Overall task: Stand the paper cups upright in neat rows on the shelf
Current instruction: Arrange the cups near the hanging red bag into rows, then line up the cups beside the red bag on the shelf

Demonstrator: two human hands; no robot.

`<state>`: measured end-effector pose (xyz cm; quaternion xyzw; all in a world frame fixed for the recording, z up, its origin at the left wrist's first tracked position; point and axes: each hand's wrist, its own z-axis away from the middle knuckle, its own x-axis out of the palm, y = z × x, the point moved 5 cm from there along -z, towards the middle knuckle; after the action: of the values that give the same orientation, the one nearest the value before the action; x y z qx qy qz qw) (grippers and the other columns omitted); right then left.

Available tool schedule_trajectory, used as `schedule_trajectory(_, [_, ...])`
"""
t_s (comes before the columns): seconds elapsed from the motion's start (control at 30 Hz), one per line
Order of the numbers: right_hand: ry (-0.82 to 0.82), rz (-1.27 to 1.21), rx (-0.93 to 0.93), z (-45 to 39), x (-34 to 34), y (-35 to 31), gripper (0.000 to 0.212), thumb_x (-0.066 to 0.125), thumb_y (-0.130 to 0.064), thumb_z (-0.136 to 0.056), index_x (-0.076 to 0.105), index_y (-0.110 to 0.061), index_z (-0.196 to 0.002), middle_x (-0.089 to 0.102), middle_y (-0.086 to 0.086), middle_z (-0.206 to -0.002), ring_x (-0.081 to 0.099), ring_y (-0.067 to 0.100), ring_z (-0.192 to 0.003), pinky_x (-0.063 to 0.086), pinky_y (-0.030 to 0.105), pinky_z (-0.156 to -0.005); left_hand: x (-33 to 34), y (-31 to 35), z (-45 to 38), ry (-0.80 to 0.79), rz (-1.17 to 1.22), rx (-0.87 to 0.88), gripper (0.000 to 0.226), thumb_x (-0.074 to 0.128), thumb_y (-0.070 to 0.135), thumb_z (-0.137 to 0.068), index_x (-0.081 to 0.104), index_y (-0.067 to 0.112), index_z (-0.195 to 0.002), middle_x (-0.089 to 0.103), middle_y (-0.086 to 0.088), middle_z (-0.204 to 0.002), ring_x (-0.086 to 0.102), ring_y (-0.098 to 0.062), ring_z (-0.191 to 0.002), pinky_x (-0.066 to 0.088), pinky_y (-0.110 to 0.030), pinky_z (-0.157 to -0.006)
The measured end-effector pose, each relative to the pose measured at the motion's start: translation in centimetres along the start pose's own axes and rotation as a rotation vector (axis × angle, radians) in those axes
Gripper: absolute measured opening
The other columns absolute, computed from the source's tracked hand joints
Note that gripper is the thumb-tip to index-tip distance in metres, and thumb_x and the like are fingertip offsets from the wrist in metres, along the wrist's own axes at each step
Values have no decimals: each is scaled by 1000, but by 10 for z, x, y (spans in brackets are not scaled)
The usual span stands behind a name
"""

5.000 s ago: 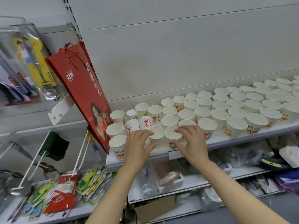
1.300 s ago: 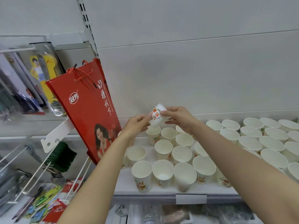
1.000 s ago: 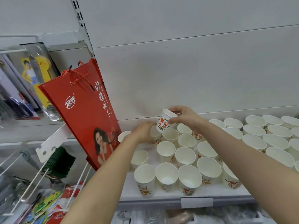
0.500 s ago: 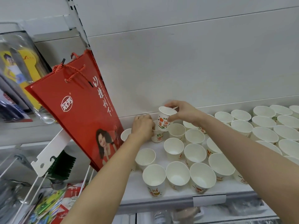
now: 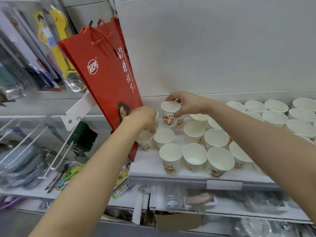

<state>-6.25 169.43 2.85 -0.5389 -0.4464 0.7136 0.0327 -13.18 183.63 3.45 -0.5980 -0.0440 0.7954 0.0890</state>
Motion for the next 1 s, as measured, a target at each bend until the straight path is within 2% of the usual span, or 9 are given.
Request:
schedule_trajectory(0.07, [-15,157,-23,-6,8,-3,67,82,-15,-66,54,-18,-127,54,-6,-112,53,14,-100,43,25,-82,12,2,8,-96,-58,-17,43,81,40,-73,55,13,-95,56,-1,-81,57,-24,-82,48,-33,-64])
schedule_trajectory(0.13, [-43,324,-31,-10,16,-2,68,83,-24,-64,54,-21,-126,57,-5,-116,54,16,-103,43,28,-82,25,2,10,-114,-163,-44,50,83,40,-71,58,15,-106,62,-1,-94,57,-24,-87,43,-32,-63])
schedule_trajectory(0.2, [-50,476,-39,-13,24,0,70,83,-34,-63,53,-26,-126,58,-3,-121,53,21,-108,42,31,-86,35,0,9,-88,-247,-40,37,79,34,-75,57,19,-102,63,-3,-107,56,-25,-93,41,-33,-67])
schedule_trajectory(0.33, [-44,669,-63,-17,40,2,74,79,-45,-66,48,-29,-131,58,-2,-125,45,27,-112,33,34,-90,42,-2,7,-29,-309,-22,17,68,22,-82,52,19,-86,62,-3,-102,57,-25,-91,41,-33,-67])
schedule_trajectory(0.47, [-51,773,-74,-17,51,9,74,75,-47,-71,44,-28,-135,55,-3,-130,45,27,-113,33,35,-90,40,-1,4,12,-257,-35,30,70,26,-82,58,15,-107,61,-6,-108,56,-26,-91,37,-33,-63])
schedule_trajectory(0.6, [5,794,-80,-17,52,15,71,75,-46,-72,47,-24,-133,55,0,-130,47,28,-112,33,36,-92,43,0,0,35,-234,-25,48,69,26,-84,51,9,-126,56,-11,-119,57,-30,-107,38,-35,-66])
schedule_trajectory(0.73, [52,635,-85,-4,37,17,75,77,-37,-74,43,-23,-139,52,1,-135,46,27,-118,35,36,-97,39,-2,6,66,-110,5,39,55,12,-89,48,6,-127,51,-14,-123,54,-35,-110,43,-39,-71])
schedule_trajectory(0.87, [178,507,-53,31,8,33,53,68,-27,-83,52,-22,-133,59,0,-129,49,23,-117,40,37,-98,16,-5,12,152,22,44,28,62,14,-82,55,10,-108,58,-10,-110,57,-30,-95,48,-36,-69])
schedule_trajectory(1.0, [330,412,116,68,-18,64,33,62,-15,-86,63,-18,-120,67,-1,-116,58,22,-108,47,34,-90,-1,14,-4,253,130,92,41,64,31,-89,57,18,-127,61,-7,-124,58,-29,-110,50,-37,-83])
